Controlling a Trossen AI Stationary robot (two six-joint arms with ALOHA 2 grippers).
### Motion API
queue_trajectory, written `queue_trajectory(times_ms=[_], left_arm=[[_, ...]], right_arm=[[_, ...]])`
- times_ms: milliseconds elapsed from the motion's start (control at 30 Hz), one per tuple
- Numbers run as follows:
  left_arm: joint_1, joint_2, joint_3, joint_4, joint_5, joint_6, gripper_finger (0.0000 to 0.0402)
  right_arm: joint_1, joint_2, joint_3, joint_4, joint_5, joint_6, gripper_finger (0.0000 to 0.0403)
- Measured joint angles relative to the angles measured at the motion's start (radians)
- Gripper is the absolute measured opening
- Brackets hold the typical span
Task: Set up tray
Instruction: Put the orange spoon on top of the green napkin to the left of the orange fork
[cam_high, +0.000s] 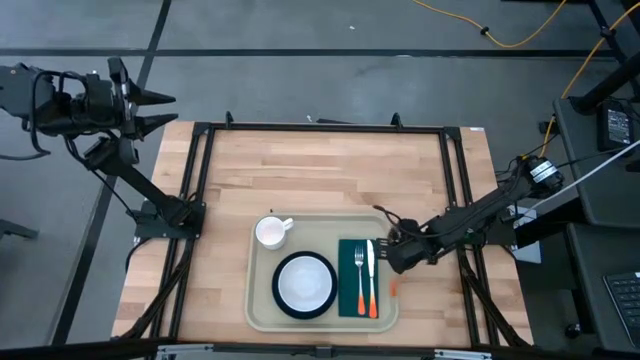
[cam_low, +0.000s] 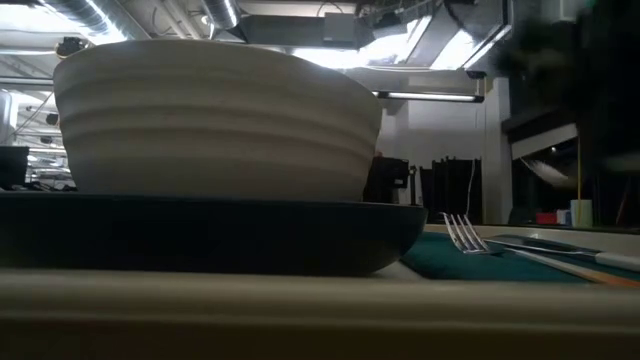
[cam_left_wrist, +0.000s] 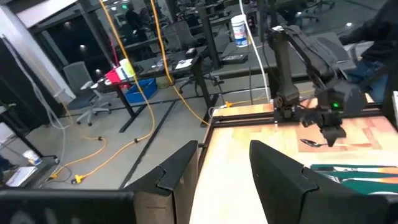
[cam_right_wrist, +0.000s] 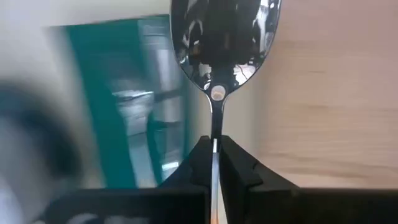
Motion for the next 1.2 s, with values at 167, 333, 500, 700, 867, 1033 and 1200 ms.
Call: queue_trajectory(times_ms=[167, 333, 500, 700, 867, 1033, 1200], left_arm=[[0.000, 0.000, 0.000, 0.000, 0.035, 0.008, 0.0141], [0.000, 0.000, 0.000, 0.000, 0.049, 0.021, 0.0141], [0.000, 0.000, 0.000, 0.000, 0.049, 0.022, 0.0141], [0.000, 0.000, 0.000, 0.000, 0.049, 0.030, 0.0141], [0.000, 0.000, 0.000, 0.000, 0.054, 0.030, 0.0141], [0.000, 0.000, 0.000, 0.000, 0.078, 0.025, 0.0141], [0.000, 0.000, 0.000, 0.000, 0.082, 0.021, 0.0141]], right_arm=[[0.000, 0.030, 0.141, -0.006, 0.149, -0.052, 0.0014], [-0.007, 0.145, 0.265, -0.005, 0.159, -0.081, 0.0014], [-0.019, 0.305, 0.407, -0.002, 0.126, -0.131, 0.0014], [-0.051, 0.484, 0.543, -0.001, 0.060, -0.205, 0.0014], [-0.076, 0.568, 0.576, -0.003, 0.008, -0.241, 0.0014], [-0.095, 0.587, 0.576, -0.004, 0.006, -0.262, 0.0014], [-0.109, 0.587, 0.577, -0.018, -0.014, -0.286, 0.0014]])
